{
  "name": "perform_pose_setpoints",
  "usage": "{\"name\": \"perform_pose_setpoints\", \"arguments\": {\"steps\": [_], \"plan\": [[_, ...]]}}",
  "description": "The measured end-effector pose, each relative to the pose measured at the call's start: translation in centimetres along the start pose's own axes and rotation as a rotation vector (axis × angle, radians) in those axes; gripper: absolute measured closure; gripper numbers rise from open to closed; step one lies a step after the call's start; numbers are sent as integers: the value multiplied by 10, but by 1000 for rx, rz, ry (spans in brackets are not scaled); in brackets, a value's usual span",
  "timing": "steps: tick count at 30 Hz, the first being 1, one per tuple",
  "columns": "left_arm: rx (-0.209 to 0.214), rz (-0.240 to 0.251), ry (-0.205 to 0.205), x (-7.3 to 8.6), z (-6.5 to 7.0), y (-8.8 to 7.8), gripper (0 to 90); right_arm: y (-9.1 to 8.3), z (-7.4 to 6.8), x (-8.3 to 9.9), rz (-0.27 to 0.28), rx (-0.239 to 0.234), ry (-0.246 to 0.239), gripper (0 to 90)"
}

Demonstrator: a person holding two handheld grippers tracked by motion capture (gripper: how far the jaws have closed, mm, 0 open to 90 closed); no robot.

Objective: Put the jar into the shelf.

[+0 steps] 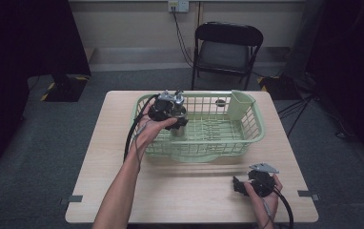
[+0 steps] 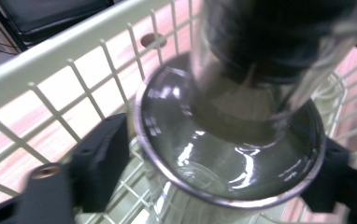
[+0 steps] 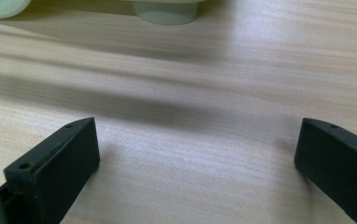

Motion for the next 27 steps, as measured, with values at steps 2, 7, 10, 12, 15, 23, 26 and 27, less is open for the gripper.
{"name": "perform_pose_setpoints", "arguments": {"steps": [2,7,10,12,15,23,26,27], "plan": [[-13,22,1,-2,-1,-4,136,0,0,0,0,0,0,0],[-75,63,-5,-8,-3,-17,27,0,0,0,0,0,0,0],[-117,86,-1,-12,-3,-27,18,0,0,0,-1,2,3,0],[-123,103,6,-15,-2,-35,19,0,0,0,-1,2,4,0],[-143,125,-5,-19,-1,-49,15,0,0,0,-1,3,5,0],[-167,195,-28,-18,17,-89,16,0,0,0,-1,3,5,0],[-174,201,-42,-10,24,-98,22,0,0,0,-1,3,5,0],[-180,201,-43,-6,26,-100,25,0,0,0,-1,3,5,0]]}}
Point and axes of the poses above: each handheld gripper's, and its own axes: y roughly forward along the jaws, x roughly out of its underside, z roughly to its right, the point moved 7 cm from there along y, roughly forward along the jaws, and after that the axes turned 7 degrees about -z, right-handed, at the moved point
